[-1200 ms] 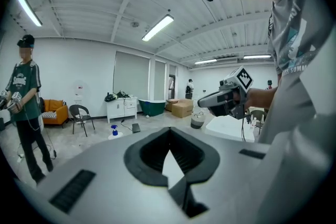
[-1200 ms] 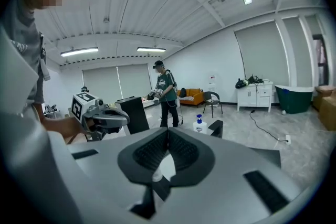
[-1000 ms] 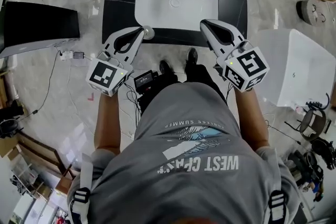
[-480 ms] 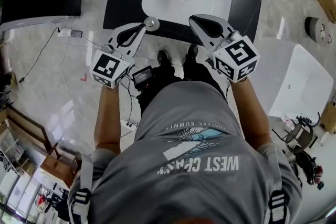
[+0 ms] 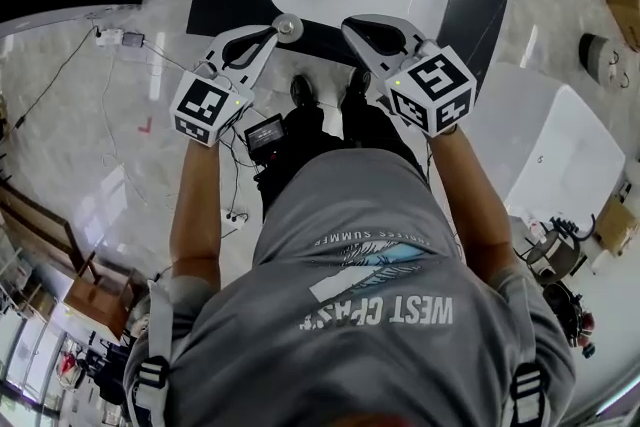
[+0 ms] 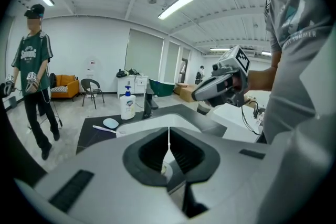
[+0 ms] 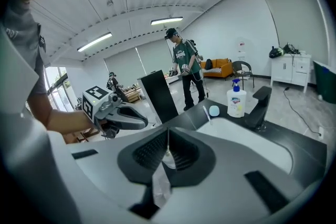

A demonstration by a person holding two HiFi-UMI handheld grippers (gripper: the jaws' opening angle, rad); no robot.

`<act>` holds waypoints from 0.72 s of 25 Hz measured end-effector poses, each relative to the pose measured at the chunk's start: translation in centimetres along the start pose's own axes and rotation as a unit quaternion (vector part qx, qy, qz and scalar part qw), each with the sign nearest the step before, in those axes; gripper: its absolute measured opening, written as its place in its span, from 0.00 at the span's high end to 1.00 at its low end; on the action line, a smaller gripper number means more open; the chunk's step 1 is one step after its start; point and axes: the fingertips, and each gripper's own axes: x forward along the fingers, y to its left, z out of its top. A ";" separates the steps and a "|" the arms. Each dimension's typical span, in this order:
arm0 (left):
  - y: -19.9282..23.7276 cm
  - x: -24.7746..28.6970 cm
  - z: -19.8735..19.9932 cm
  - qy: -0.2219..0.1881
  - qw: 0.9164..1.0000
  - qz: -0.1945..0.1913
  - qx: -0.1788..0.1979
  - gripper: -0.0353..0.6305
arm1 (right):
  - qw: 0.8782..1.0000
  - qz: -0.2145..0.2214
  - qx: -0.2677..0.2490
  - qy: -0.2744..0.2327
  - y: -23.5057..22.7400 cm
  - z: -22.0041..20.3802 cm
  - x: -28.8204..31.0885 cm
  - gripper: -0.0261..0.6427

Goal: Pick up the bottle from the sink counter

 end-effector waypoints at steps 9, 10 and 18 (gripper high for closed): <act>0.3 0.9 -2.4 0.016 1.000 -0.020 -0.009 0.91 | 0.999 0.017 0.010 0.032 -0.1 -2.0 2.2 0.95; 0.3 1.0 -2.7 0.019 1.000 -0.022 -0.009 0.88 | 0.999 0.019 0.011 0.035 -0.1 -2.2 2.4 0.95; 0.3 2.2 -4.1 0.034 0.999 -0.038 0.006 0.74 | 0.998 0.040 0.014 0.054 0.0 -3.2 4.3 0.90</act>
